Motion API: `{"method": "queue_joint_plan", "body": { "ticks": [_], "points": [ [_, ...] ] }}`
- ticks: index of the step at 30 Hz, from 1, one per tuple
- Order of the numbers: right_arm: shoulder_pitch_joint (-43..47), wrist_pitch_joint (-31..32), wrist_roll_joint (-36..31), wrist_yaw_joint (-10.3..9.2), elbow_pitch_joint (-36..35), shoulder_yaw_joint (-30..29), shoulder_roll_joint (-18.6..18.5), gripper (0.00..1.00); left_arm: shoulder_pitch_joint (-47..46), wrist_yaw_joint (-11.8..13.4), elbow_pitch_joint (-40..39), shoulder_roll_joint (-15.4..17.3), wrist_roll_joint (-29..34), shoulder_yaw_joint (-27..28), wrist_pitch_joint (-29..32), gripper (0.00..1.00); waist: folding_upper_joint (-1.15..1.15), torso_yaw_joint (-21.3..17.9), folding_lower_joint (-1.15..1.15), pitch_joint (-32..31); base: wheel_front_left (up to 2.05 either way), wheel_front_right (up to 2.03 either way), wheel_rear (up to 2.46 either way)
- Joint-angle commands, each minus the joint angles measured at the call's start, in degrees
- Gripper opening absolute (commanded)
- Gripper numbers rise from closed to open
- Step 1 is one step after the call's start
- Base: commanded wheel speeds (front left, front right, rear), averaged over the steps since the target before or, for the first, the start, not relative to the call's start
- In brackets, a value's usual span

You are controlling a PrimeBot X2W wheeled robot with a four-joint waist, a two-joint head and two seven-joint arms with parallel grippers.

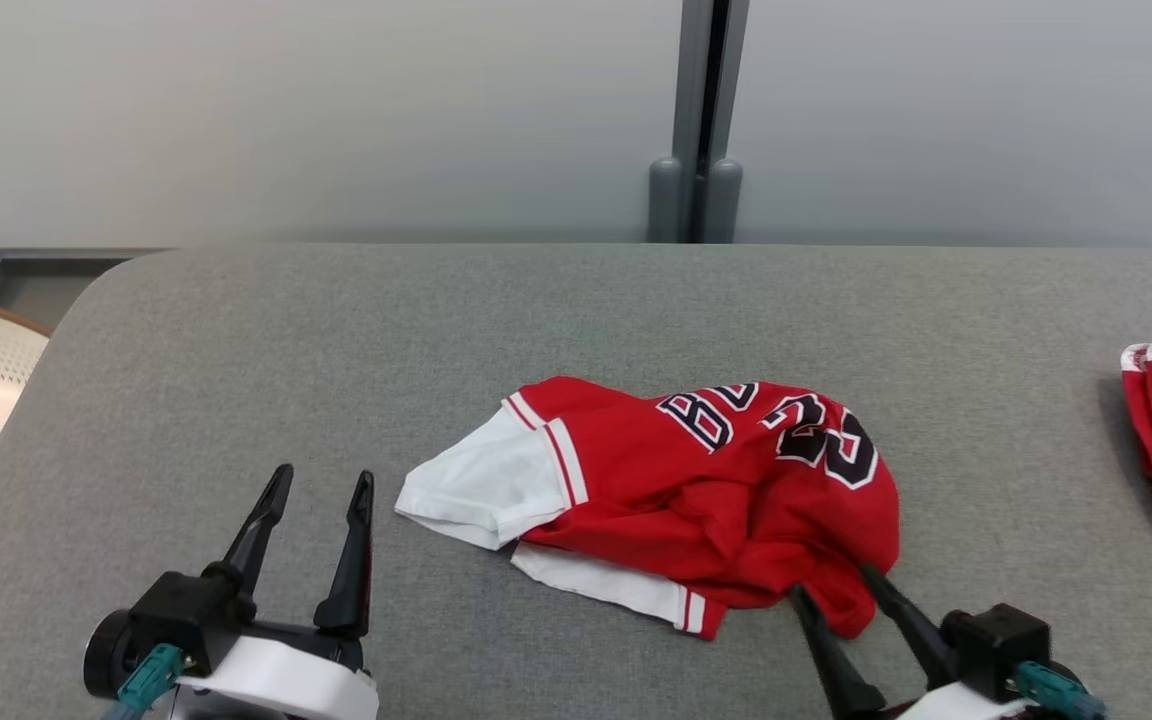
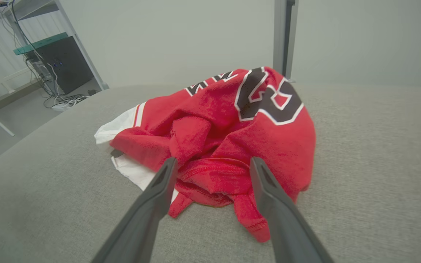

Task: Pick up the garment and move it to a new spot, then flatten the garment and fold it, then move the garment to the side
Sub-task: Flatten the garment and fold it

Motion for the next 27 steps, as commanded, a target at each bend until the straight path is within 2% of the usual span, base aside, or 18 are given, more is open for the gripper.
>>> {"method": "queue_joint_plan", "body": {
  "ticks": [1, 8, 12, 13, 14, 15, 20, 27],
  "points": [
    [-2.4, -0.8, 1.3, 0.0, 3.0, 2.1, 0.4, 1.0, -2.2, -0.5, 0.1, -0.4, 0.5, -0.2, -0.5, 1.0, 0.0, 2.6, 0.0, 2.2, 0.0, 0.0, 0.0],
    [-10.0, -4.2, 5.5, 0.0, 15.9, 4.6, 3.0, 1.0, -6.3, -1.8, 2.0, -2.0, 0.9, -1.2, -1.8, 1.0, 0.0, 6.3, 0.0, 4.7, 0.0, 0.0, 0.0],
    [-12.2, -5.8, 6.8, 0.0, 20.4, 4.8, 3.5, 1.0, -7.3, -2.2, 3.0, -2.4, 0.9, -1.2, -2.2, 1.0, 0.0, 7.3, 0.0, 4.9, 0.0, 0.0, 0.0],
    [-12.8, -6.3, 7.1, 0.0, 21.6, 5.3, 3.6, 0.58, -7.4, -2.2, 3.3, -2.5, 0.8, -1.1, -2.4, 1.0, 0.0, 7.4, 0.0, 4.9, 0.0, 0.0, 0.0],
    [-13.4, -6.8, 7.2, 0.0, 22.5, 5.6, 3.6, 0.07, -7.6, -2.3, 3.5, -2.7, 0.8, -1.0, -2.5, 1.0, 0.0, 7.5, 0.0, 5.0, 0.0, 0.0, 0.0],
    [-13.9, -7.2, 7.6, 0.0, 23.3, 5.9, 3.5, 0.0, -7.7, -2.5, 3.7, -2.8, 0.7, -0.9, -2.7, 1.0, 0.0, 7.6, 0.0, 5.1, 0.0, 0.0, 0.0],
    [-14.7, -9.7, 8.0, 0.0, 22.6, 7.1, 1.5, 0.0, -7.7, -2.6, 4.5, -2.8, 1.1, 0.0, -3.0, 1.0, 0.0, 6.9, 0.0, 5.4, 0.0, 0.0, 0.0],
    [-12.0, -9.2, 7.1, 0.0, 14.4, 3.9, -2.5, 0.0, -7.4, -2.7, 4.8, -3.0, 1.4, 1.1, -3.3, 1.0, 0.0, 4.8, 0.0, 5.6, 0.0, 0.0, 0.0]
  ]
}}
